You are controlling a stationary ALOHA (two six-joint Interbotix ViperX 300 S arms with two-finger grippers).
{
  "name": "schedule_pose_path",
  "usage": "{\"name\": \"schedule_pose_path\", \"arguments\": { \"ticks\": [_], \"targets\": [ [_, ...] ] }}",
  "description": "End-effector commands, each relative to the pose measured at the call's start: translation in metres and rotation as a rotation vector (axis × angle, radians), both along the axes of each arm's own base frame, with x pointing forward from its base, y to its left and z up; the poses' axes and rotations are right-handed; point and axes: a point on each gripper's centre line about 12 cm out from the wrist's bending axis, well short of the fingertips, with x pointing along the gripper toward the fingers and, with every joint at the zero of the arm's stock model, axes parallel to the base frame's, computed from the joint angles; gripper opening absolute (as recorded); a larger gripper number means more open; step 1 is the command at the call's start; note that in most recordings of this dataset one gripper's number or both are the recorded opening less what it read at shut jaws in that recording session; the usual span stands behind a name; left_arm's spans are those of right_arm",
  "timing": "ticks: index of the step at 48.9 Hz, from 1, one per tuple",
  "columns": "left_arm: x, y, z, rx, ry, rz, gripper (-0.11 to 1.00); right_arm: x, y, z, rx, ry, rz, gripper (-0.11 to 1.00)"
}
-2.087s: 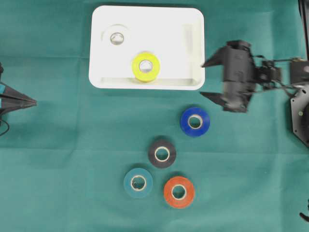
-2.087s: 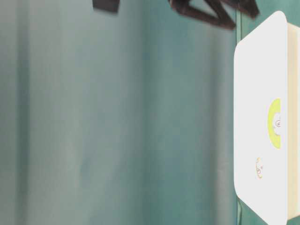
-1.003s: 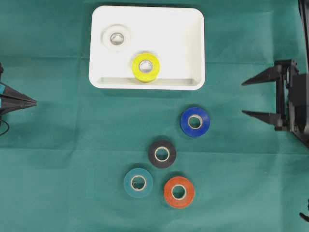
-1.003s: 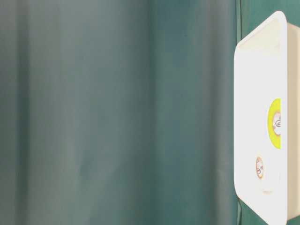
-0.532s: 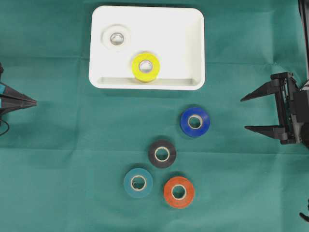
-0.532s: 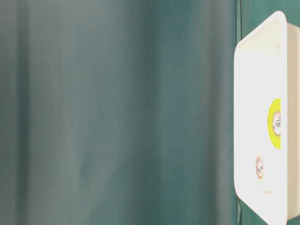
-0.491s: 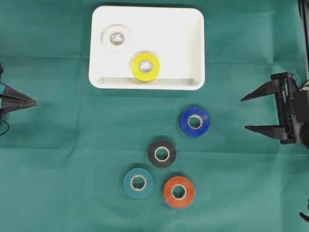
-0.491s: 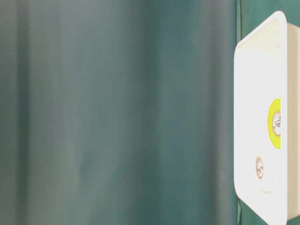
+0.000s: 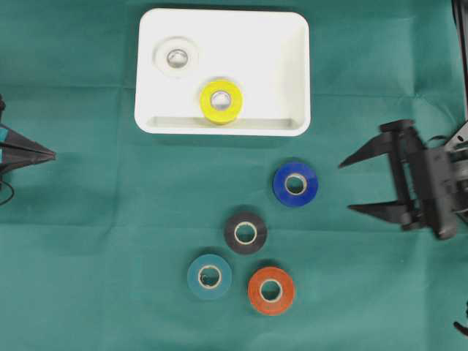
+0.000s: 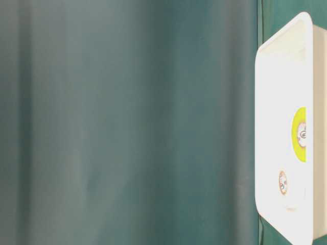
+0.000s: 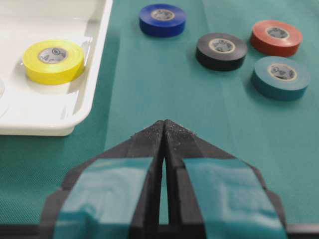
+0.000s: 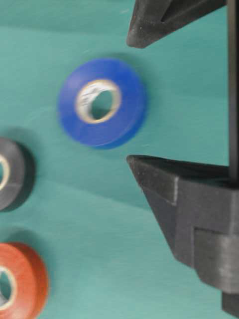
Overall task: Put the tape into the white case with the right arm.
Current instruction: 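Move the right gripper over the teal tape roll and lower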
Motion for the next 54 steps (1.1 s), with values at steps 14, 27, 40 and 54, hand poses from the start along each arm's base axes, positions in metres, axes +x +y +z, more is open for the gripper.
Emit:
{"name": "schedule_pose_path", "arguments": {
  "ticks": [14,27,40,54],
  "targets": [
    [0.001,0.0,0.004,0.004,-0.006,-0.002,0.0,0.09,0.022,0.007,0.011,-0.005,0.051,0.64],
    [0.001,0.0,0.004,0.004,-0.006,-0.002,0.0,0.146,0.048,0.004,0.007,-0.003,0.097,0.65],
    [0.001,0.0,0.004,0.003,-0.006,-0.002,0.0,0.18,0.063,0.0,0.007,-0.012,0.115,0.65],
    [0.001,0.0,0.004,0.003,-0.008,-0.004,0.0,0.211,0.072,-0.003,0.005,-0.019,0.117,0.65]
  ]
}}
